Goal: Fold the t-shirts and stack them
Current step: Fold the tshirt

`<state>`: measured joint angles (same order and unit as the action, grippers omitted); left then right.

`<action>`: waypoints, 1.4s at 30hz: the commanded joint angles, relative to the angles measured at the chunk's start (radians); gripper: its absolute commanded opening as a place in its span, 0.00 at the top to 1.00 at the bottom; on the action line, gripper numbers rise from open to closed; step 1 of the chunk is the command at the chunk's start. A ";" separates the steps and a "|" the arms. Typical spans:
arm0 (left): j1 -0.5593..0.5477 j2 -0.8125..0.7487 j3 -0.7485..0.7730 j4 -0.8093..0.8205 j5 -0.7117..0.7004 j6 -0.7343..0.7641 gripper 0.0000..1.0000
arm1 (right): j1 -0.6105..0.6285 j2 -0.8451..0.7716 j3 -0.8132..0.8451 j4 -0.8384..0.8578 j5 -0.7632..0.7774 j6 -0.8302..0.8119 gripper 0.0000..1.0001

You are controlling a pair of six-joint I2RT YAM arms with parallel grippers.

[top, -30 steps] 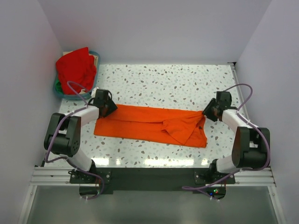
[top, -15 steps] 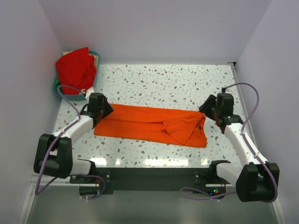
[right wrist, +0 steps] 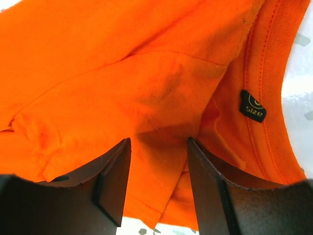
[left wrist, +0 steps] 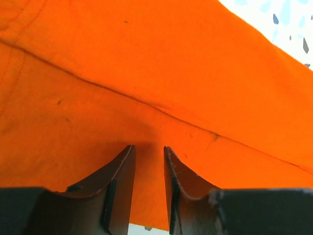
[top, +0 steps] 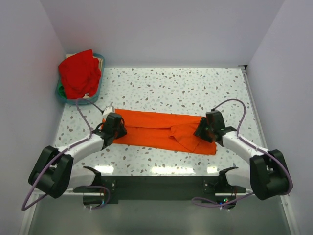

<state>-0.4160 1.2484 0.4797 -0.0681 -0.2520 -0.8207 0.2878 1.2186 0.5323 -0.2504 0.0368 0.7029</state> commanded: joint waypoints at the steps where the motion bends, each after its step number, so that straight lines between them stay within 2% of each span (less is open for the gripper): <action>1: -0.040 0.043 0.003 0.053 -0.079 -0.017 0.67 | 0.002 0.070 0.015 0.079 0.035 0.030 0.47; 6: -0.093 0.117 0.023 0.053 -0.089 -0.024 0.69 | -0.047 0.188 0.089 0.086 0.051 0.003 0.48; 9: -0.128 0.134 0.020 0.056 -0.073 -0.047 0.69 | -0.097 0.294 0.194 0.079 0.022 -0.028 0.47; 12: -0.165 0.146 0.016 0.102 -0.052 -0.095 0.70 | -0.121 0.439 0.384 0.024 0.029 -0.074 0.47; 13: -0.178 0.151 0.016 0.102 -0.052 -0.113 0.70 | -0.125 0.487 0.500 0.005 0.029 -0.098 0.47; 15: -0.225 0.164 0.016 0.105 -0.049 -0.185 0.71 | -0.127 0.620 0.625 -0.053 0.034 -0.121 0.47; 16: -0.245 0.169 0.016 0.109 -0.052 -0.213 0.71 | -0.128 0.666 0.764 -0.078 0.026 -0.150 0.46; 20: -0.360 0.227 0.025 0.209 -0.009 -0.348 0.70 | -0.122 0.921 1.128 -0.196 -0.008 -0.215 0.46; 24: -0.463 0.391 0.167 0.274 0.063 -0.426 0.67 | -0.105 1.172 1.504 -0.309 -0.035 -0.311 0.45; 25: -0.477 0.425 0.201 0.287 0.083 -0.426 0.66 | -0.101 1.278 1.652 -0.328 -0.035 -0.353 0.45; 28: -0.506 0.546 0.327 0.350 0.169 -0.407 0.64 | -0.098 1.419 1.854 -0.349 -0.098 -0.407 0.44; 32: -0.507 0.618 0.474 0.366 0.243 -0.322 0.58 | -0.096 1.452 1.885 -0.282 -0.135 -0.445 0.34; 36: -0.506 0.551 0.520 0.317 0.232 -0.181 0.53 | -0.098 1.383 1.836 -0.230 -0.098 -0.470 0.23; 40: -0.497 0.473 0.560 0.193 0.157 -0.046 0.52 | -0.096 1.297 1.824 -0.262 -0.040 -0.465 0.17; 42: -0.494 0.450 0.591 0.073 0.062 0.030 0.52 | -0.099 1.221 1.793 -0.279 0.039 -0.456 0.16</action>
<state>-0.9207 1.7771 1.0084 0.1333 -0.0845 -0.9546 0.1932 2.6041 2.3508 -0.4908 -0.0288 0.2638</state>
